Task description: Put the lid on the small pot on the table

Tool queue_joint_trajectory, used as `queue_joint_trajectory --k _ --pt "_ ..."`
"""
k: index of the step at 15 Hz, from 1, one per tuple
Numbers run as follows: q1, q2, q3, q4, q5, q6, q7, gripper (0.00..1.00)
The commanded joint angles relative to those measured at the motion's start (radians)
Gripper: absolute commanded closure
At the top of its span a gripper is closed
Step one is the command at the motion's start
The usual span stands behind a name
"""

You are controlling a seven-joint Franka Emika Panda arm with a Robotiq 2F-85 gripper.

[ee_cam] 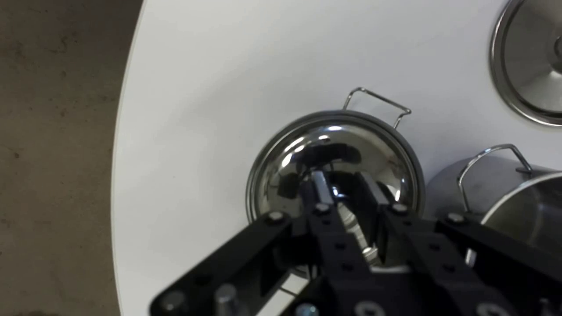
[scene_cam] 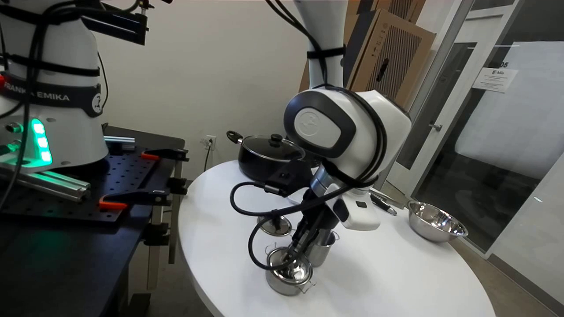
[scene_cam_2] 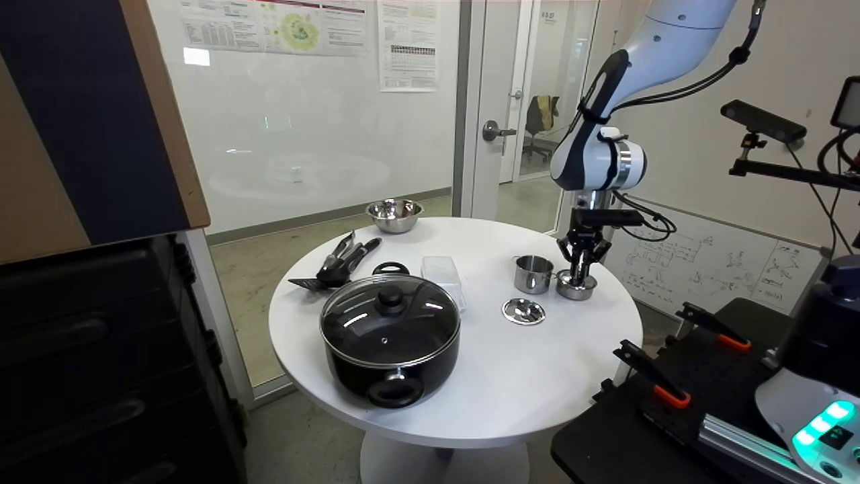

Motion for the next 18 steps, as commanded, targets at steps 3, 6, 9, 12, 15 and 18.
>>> queue_joint_trajectory --k 3,6,9,12,15,18 --pt "-0.04 -0.07 0.046 -0.052 0.011 -0.004 -0.068 0.95" --pt "-0.058 -0.151 0.069 -0.122 0.007 0.001 -0.141 0.95" --pt "-0.057 -0.24 0.075 -0.217 -0.013 0.004 -0.222 0.95" --pt "-0.022 -0.285 0.058 -0.306 -0.063 0.01 -0.263 0.95" --pt "0.013 -0.291 0.044 -0.382 -0.14 0.036 -0.257 0.95" --pt "0.047 -0.237 0.046 -0.395 -0.19 0.071 -0.218 0.95"
